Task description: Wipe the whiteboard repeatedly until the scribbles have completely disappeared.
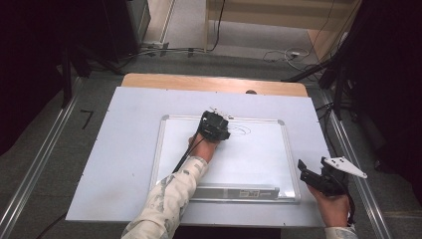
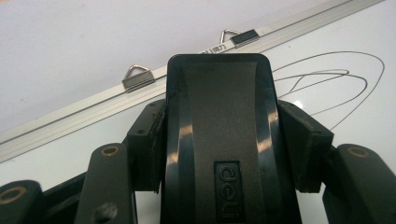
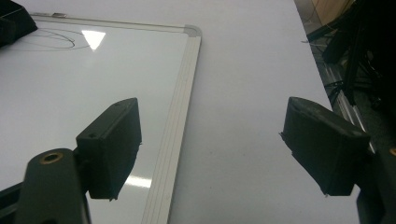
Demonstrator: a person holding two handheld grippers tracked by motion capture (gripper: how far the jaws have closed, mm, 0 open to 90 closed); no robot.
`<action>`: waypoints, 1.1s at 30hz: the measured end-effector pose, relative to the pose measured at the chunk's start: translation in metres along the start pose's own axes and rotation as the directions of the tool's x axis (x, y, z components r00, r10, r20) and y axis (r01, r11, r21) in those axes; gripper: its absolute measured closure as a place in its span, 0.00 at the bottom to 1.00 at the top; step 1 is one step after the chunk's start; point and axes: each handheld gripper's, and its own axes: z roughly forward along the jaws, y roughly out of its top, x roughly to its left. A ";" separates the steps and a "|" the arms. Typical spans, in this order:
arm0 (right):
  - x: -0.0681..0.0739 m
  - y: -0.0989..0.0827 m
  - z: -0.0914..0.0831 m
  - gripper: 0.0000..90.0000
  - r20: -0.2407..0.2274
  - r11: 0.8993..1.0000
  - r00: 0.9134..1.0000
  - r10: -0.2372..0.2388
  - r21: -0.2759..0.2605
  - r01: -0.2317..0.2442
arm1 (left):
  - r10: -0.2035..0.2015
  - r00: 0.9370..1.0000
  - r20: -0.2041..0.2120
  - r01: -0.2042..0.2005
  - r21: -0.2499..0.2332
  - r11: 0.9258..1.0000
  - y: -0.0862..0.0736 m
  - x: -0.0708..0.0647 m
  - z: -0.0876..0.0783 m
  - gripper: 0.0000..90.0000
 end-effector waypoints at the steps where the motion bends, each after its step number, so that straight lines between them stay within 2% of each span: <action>1: 0.000 0.000 0.000 0.20 -0.001 1.000 1.000 0.000 0.000 0.000 | -0.001 1.000 0.003 0.001 -0.001 1.000 0.000 -0.001 0.000 0.45; 33: 0.000 0.000 0.001 0.20 -0.003 1.000 1.000 0.004 -0.001 -0.004 | 0.051 0.997 0.049 -0.052 0.003 0.999 0.018 -0.041 0.016 0.45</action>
